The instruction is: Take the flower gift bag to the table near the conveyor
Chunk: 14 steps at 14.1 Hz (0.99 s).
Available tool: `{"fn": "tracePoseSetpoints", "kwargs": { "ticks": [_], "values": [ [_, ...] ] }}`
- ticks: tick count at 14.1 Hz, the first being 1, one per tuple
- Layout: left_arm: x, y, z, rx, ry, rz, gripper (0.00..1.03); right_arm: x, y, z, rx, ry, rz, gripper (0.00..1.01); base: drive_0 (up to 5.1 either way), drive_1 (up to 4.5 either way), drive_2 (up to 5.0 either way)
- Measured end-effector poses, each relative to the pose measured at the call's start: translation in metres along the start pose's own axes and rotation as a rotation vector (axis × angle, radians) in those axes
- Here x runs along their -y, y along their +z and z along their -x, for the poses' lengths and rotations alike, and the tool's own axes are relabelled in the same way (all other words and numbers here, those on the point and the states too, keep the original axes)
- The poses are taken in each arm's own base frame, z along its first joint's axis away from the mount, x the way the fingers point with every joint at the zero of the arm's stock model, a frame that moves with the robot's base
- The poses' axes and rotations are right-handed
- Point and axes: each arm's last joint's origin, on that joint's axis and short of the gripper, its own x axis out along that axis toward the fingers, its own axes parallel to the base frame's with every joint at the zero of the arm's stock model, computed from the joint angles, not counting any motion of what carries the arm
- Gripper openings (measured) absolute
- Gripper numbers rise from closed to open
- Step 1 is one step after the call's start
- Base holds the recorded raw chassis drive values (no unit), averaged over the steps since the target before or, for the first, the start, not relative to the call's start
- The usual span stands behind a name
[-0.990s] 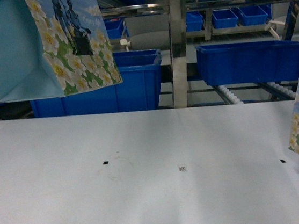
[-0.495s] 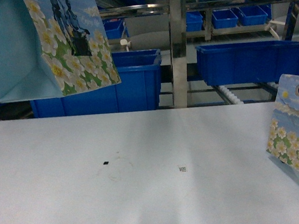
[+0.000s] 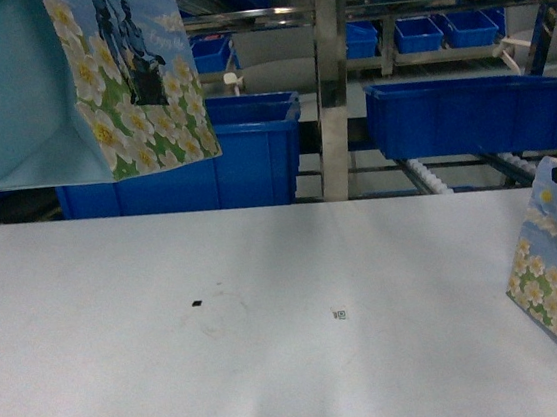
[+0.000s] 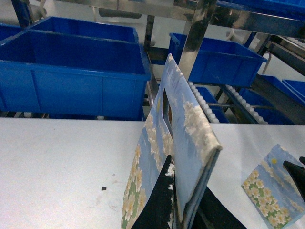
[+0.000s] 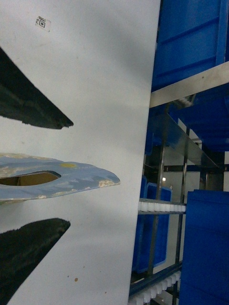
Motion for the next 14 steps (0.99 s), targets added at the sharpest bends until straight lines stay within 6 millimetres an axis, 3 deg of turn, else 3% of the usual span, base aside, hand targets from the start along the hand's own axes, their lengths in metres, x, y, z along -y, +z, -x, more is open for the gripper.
{"fn": "tracePoseSetpoints", "kwargs": {
  "ticks": [2,4,6,8,10,11,14],
  "values": [
    [0.0,0.0,0.0,0.0,0.0,0.0,0.02,-0.002,0.005,0.008,-0.037,0.053,-0.041,0.76,0.0,0.0,0.0],
    [0.0,0.0,0.0,0.0,0.0,0.0,0.02,-0.011,0.044,0.038,-0.038,0.107,-0.114,1.0,0.0,0.0,0.0],
    [0.0,0.0,0.0,0.0,0.0,0.0,0.02,-0.016,0.094,0.071,-0.051,0.228,-0.277,0.98,0.0,0.0,0.0],
    [0.0,0.0,0.0,0.0,0.0,0.0,0.02,-0.019,0.142,0.101,0.051,0.394,-0.352,0.98,0.0,0.0,0.0],
    [0.002,0.001,-0.006,0.037,-0.029,0.001,0.02,-0.019,0.139,0.099,0.021,0.402,-0.401,0.98,0.0,0.0,0.0],
    [0.002,-0.002,-0.022,0.064,-0.047,-0.006,0.02,-0.018,0.132,0.094,-0.009,0.397,-0.424,0.98,0.0,0.0,0.0],
    [0.005,-0.053,-0.092,-0.034,-0.089,-0.071,0.02,-0.018,0.133,0.095,-0.003,0.398,-0.424,0.98,0.0,0.0,0.0]
  ]
}}
